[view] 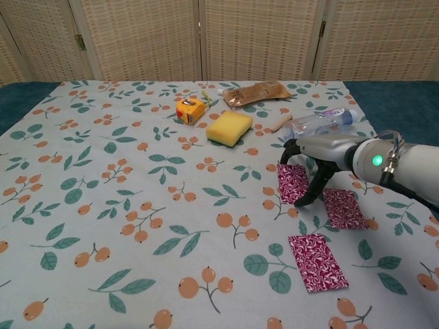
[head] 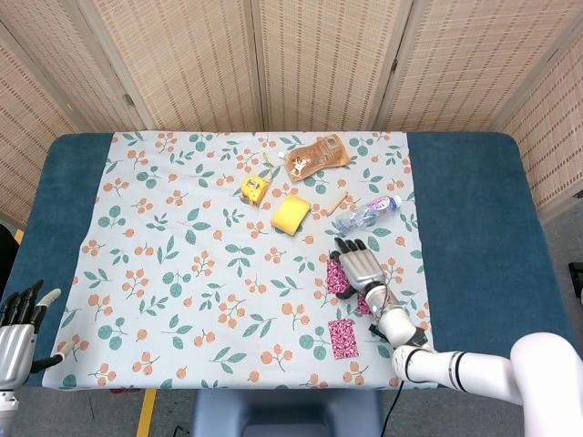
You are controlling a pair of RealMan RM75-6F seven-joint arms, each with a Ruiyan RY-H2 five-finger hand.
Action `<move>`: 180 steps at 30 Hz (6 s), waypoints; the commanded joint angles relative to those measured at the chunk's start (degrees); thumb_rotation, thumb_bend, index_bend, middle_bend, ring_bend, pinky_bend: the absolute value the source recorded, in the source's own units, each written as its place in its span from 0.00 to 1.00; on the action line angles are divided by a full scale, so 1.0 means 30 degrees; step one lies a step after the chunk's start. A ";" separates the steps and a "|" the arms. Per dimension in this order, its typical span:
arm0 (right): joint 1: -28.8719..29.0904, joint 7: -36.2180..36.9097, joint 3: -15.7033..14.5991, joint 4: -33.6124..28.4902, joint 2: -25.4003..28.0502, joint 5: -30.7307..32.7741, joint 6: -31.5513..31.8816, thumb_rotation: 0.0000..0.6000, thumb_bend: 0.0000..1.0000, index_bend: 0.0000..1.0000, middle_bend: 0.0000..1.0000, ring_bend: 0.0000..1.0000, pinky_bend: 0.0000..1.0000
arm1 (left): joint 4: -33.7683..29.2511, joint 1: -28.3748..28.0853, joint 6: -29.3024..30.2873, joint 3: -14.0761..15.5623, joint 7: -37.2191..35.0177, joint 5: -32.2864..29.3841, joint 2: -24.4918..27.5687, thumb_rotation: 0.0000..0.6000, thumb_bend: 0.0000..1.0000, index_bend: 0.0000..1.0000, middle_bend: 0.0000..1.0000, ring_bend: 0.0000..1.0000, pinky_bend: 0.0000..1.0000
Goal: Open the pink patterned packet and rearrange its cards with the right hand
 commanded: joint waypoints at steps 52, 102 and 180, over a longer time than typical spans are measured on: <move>-0.3340 0.3518 -0.2953 -0.8576 0.5305 -0.5316 0.1787 0.89 0.15 0.28 0.01 0.00 0.00 | 0.0223 0.0032 0.0134 0.0031 -0.0329 0.0280 -0.0147 1.00 0.26 0.18 0.00 0.04 0.00; -0.4535 0.2002 -0.3564 -0.8383 0.3344 -0.5797 0.2756 0.88 0.15 0.22 0.00 0.00 0.00 | 0.1231 0.0222 0.0276 0.0154 -0.1373 0.0384 -0.0469 1.00 0.26 0.17 0.00 0.04 0.00; -0.4963 0.3063 -0.2503 -0.7616 0.4049 -0.6636 0.2400 1.00 0.15 0.26 0.00 0.00 0.00 | 0.0708 0.0098 0.0002 0.0154 -0.0811 0.0308 -0.0304 1.00 0.26 0.17 0.00 0.04 0.00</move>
